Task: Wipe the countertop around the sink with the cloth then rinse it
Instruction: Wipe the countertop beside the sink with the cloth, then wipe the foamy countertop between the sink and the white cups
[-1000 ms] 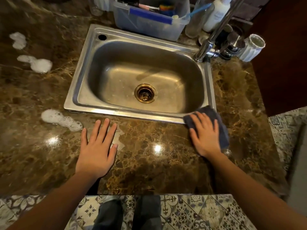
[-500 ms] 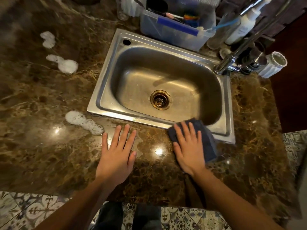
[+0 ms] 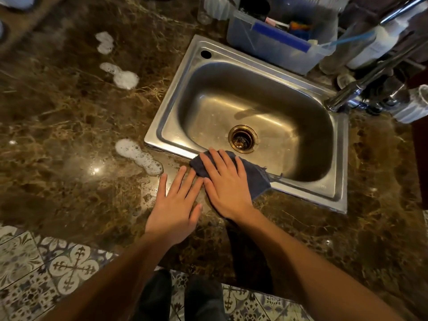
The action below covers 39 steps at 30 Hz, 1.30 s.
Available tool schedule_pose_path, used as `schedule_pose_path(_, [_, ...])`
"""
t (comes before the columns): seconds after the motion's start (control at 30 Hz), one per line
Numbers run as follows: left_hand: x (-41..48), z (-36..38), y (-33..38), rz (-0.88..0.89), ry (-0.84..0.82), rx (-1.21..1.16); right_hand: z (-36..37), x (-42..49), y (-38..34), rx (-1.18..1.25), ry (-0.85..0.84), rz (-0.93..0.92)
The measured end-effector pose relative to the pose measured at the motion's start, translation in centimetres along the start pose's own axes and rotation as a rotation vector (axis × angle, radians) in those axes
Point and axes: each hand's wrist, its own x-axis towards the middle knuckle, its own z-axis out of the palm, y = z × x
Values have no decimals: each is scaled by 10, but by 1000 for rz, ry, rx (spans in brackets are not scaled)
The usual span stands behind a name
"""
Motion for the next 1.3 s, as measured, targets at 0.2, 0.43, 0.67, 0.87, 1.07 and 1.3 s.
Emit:
schedule_pose_path(0.2, [-3, 0, -2, -5, 2, -15, 8, -78, 41, -50, -64, -86])
schedule_pose_path(0.43, [-5, -1, 2, -45, -29, 33, 15, -184, 68, -136, -112, -95])
schedule_pose_path(0.67, [-56, 4, 9, -280, -43, 27, 9, -184, 61, -102, -188, -211])
schedule_pose_path(0.87, [-76, -9, -9, -616, -41, -324, 14, -132, -4, -44, -195, -382])
schedule_pose_path(1.07, [-72, -41, -20, -726, 85, -901, 22, -53, -103, 23, -162, -308])
schedule_pose_path(1.3, [-54, -59, 39, -1205, 996, -1024, -9, -30, -110, 492, -72, -222])
